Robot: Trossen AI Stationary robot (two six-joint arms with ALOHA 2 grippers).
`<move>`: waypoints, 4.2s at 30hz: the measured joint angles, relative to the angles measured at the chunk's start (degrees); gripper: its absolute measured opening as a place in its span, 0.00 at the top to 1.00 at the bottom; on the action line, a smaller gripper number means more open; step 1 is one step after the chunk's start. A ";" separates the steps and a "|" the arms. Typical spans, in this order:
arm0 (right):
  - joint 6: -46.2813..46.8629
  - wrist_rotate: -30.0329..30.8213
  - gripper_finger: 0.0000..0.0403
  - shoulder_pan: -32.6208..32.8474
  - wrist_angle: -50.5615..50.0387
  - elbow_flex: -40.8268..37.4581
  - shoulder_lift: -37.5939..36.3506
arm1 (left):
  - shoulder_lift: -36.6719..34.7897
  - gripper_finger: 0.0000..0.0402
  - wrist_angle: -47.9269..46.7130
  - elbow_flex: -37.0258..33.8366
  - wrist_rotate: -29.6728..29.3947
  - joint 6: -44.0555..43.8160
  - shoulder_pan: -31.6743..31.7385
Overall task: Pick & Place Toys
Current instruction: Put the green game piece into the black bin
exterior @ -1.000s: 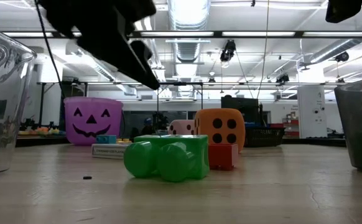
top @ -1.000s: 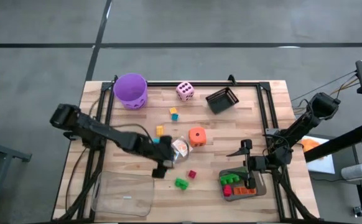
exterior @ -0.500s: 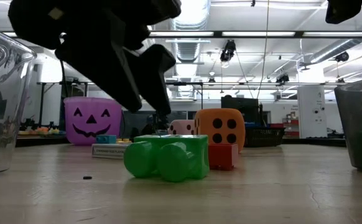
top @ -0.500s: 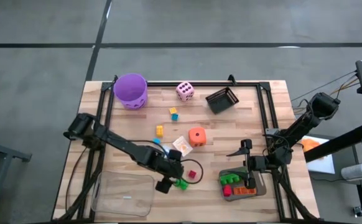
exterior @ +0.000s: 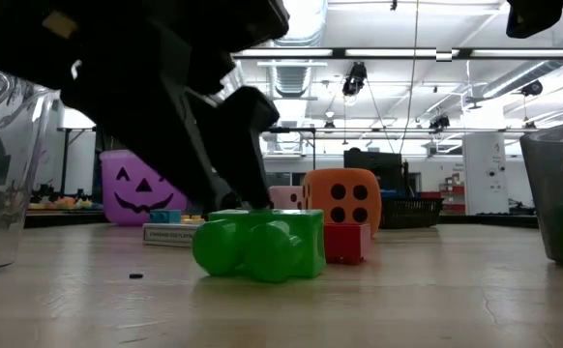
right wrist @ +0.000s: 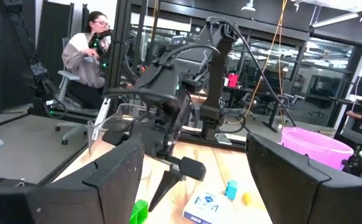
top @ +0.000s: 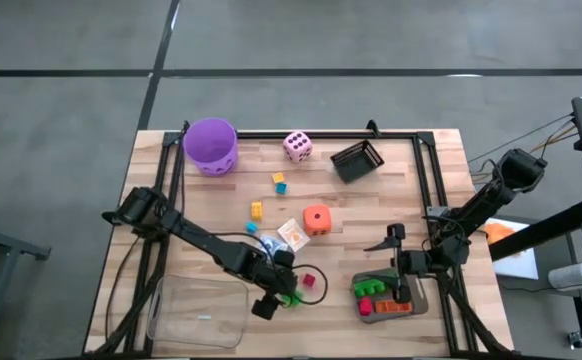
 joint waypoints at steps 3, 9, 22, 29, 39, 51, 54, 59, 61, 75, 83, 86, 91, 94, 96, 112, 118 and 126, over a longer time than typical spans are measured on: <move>0.00 0.02 0.31 -0.04 0.09 0.00 -0.02 | 0.58 0.24 0.31 0.09 -0.03 -0.03 -0.04; 0.00 0.20 0.31 -0.07 0.11 0.00 -0.04 | 1.04 0.24 0.44 -0.02 -0.49 -0.28 -0.04; -0.02 0.22 0.31 -0.18 0.11 0.04 -0.04 | 4.95 0.24 2.48 0.50 -0.74 -0.98 -0.01; -0.02 0.36 0.31 -0.20 0.15 0.09 -0.24 | 5.08 0.35 2.19 0.47 -4.58 -0.76 -0.04; 0.15 0.42 0.31 -0.21 0.13 0.09 -0.24 | 5.08 0.57 2.21 0.48 -6.54 0.68 -0.08; 0.20 0.42 0.31 -0.20 0.13 0.09 -0.24 | 5.08 0.57 2.19 0.48 -6.56 1.73 -0.08; 0.20 0.42 0.31 -0.20 0.13 0.09 -0.24 | 5.08 0.58 2.19 0.48 -6.88 1.74 -0.08; 0.20 0.42 0.31 -0.20 0.13 0.09 -0.24 | 5.05 0.58 2.17 0.48 -7.64 1.73 -0.08; 0.21 0.42 0.31 -0.20 0.13 0.09 -0.26 | 4.92 0.58 1.94 0.48 -8.05 1.74 -0.08; 0.20 0.39 0.31 -0.20 0.11 0.09 -0.26 | 0.99 0.58 0.89 0.37 -9.84 3.38 0.07; 0.20 0.39 0.31 -0.20 -0.02 -0.05 -0.26 | -1.73 0.58 1.10 0.37 -12.19 4.77 0.18; 0.20 0.37 0.31 -0.20 -0.09 -0.13 -0.26 | -2.55 0.58 1.46 0.37 -12.91 5.03 0.40; 0.21 0.36 0.31 -0.56 -0.26 -0.26 -0.26 | -2.90 0.58 5.33 0.37 -13.03 6.23 0.94; 0.24 0.36 0.31 -0.89 -0.29 -0.26 0.21 | -2.92 0.58 9.45 0.37 -13.01 7.24 1.67; 0.67 0.31 0.31 -1.17 -0.31 -0.28 0.87 | -2.94 0.58 12.16 0.35 -13.02 7.59 2.36; 6.53 6.02 0.31 -2.72 -3.71 1.98 4.89 | -2.93 0.58 19.53 0.14 -15.66 7.67 9.49; 13.98 6.24 0.31 -5.85 -24.32 8.91 4.42 | -2.94 0.58 20.46 -1.52 -17.42 8.84 10.11; 24.20 3.44 0.31 -10.23 -55.74 22.03 4.82 | -3.05 0.58 20.40 -1.60 -18.68 8.87 9.97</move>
